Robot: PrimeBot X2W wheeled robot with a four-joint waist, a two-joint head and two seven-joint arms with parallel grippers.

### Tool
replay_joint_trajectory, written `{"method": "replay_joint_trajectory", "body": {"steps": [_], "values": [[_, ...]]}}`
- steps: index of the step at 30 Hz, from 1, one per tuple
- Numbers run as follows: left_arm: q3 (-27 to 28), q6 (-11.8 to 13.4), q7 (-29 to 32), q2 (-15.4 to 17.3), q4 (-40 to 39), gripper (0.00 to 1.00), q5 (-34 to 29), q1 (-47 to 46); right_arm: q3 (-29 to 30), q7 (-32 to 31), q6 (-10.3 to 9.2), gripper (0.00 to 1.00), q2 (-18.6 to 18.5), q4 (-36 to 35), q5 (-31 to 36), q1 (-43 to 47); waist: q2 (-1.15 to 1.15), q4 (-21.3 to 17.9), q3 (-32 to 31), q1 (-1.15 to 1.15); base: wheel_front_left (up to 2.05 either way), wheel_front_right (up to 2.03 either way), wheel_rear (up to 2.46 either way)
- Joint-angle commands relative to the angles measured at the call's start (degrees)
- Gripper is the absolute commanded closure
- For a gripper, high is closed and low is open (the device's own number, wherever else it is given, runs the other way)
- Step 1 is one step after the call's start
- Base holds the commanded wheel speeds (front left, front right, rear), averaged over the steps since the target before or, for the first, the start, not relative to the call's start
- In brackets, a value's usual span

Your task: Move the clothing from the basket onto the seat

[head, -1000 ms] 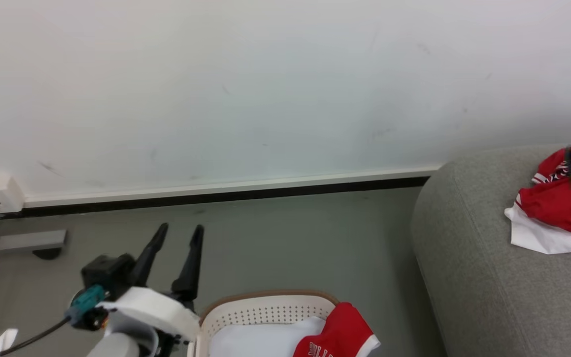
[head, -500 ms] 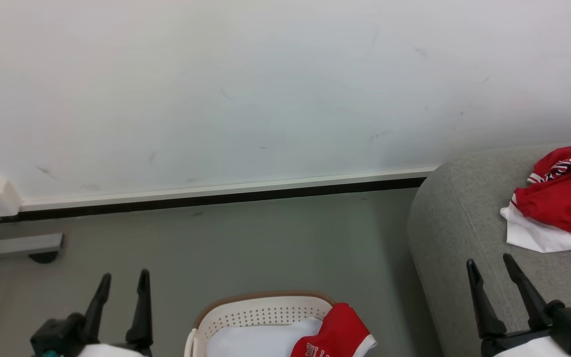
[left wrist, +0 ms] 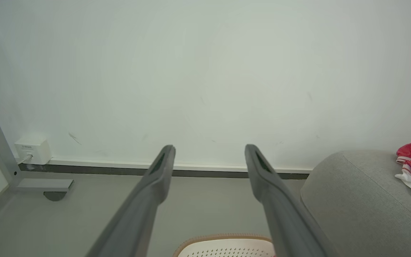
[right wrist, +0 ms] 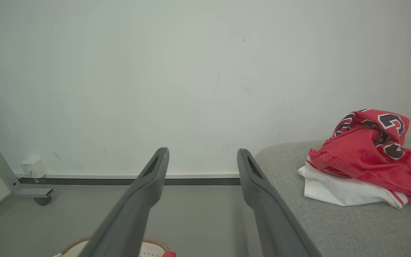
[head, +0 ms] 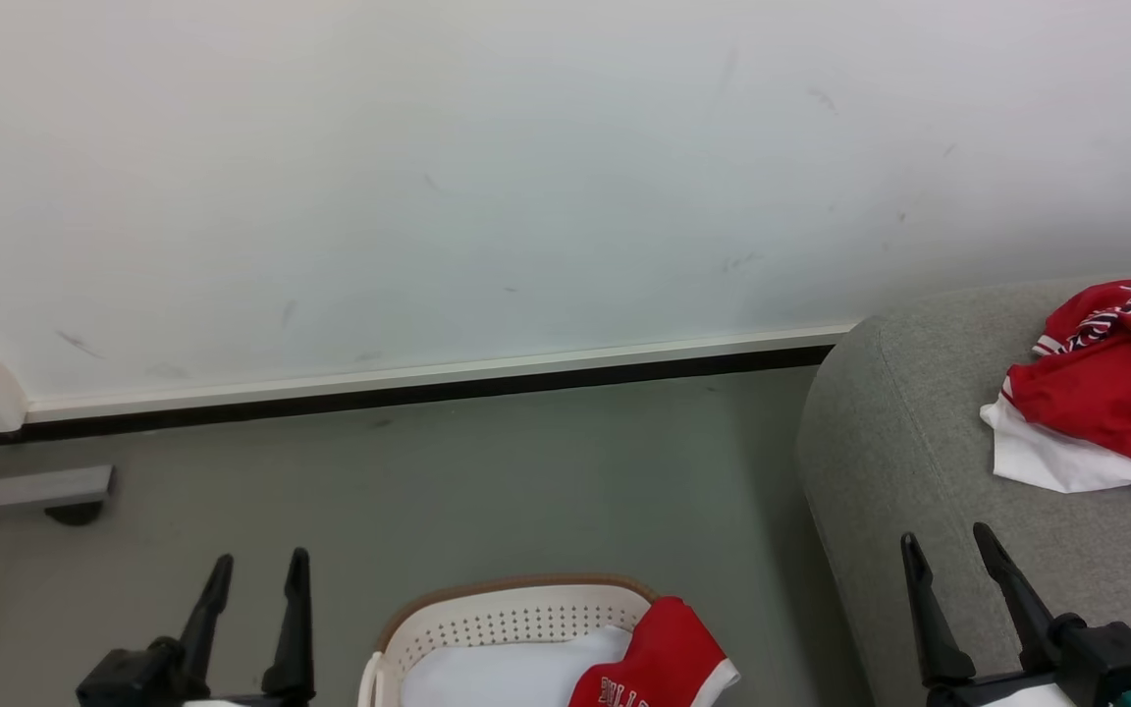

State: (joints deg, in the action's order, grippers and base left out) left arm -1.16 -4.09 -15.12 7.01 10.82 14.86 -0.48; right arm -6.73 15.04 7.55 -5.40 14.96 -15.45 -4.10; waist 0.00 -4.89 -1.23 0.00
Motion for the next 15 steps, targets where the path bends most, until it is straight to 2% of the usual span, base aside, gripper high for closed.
{"method": "replay_joint_trajectory", "body": {"steps": [1, 15], "values": [[0.4, -0.5, 0.0, -0.4, 0.1, 0.00, -1.0, -0.4, -0.1, 0.2, -0.13, 0.00, 0.2, -0.3, 0.7, -0.3, 0.00, 0.0, 0.0, 0.00, 0.00, 0.00, 0.00], [3.1, -2.4, 0.0, -2.0, 1.0, 0.00, -2.9, -0.8, -0.9, 0.2, -0.13, 0.00, 0.5, -0.6, 0.4, 0.1, 0.00, 0.1, 0.3, 0.00, 0.00, 0.00, 0.00]]}}
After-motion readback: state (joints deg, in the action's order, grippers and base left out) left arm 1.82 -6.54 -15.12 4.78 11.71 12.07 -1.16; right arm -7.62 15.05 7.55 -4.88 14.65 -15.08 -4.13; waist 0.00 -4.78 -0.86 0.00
